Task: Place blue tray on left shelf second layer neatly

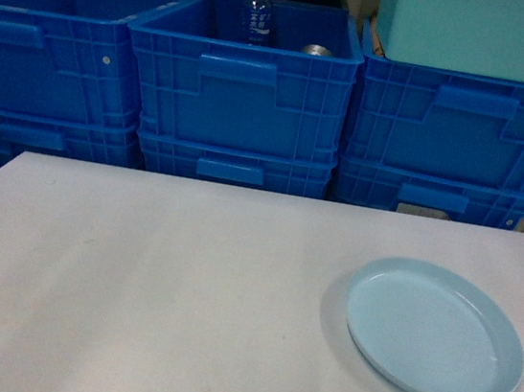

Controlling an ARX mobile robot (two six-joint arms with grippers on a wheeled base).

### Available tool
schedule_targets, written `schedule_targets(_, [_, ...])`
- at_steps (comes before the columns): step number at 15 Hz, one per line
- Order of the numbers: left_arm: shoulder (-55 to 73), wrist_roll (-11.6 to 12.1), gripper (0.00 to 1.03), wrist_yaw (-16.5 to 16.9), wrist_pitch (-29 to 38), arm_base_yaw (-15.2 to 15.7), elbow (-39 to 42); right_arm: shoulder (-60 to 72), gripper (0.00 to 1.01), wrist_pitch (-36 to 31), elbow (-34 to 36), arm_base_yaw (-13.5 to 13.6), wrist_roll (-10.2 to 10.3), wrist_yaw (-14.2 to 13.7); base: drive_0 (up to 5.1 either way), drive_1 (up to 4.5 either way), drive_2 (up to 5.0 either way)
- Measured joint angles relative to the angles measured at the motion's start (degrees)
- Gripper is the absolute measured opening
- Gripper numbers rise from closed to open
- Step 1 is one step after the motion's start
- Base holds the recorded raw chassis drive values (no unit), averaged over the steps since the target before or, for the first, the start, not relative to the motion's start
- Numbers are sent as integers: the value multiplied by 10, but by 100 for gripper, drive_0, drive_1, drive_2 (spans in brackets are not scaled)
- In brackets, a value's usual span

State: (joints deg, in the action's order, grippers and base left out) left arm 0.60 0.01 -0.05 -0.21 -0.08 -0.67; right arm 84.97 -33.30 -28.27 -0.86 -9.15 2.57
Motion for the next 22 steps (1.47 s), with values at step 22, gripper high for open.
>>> schedule_targets(22, [0,0,98,0,0,0,0,366,98,-76,-121,-5,53,12,0,0,0])
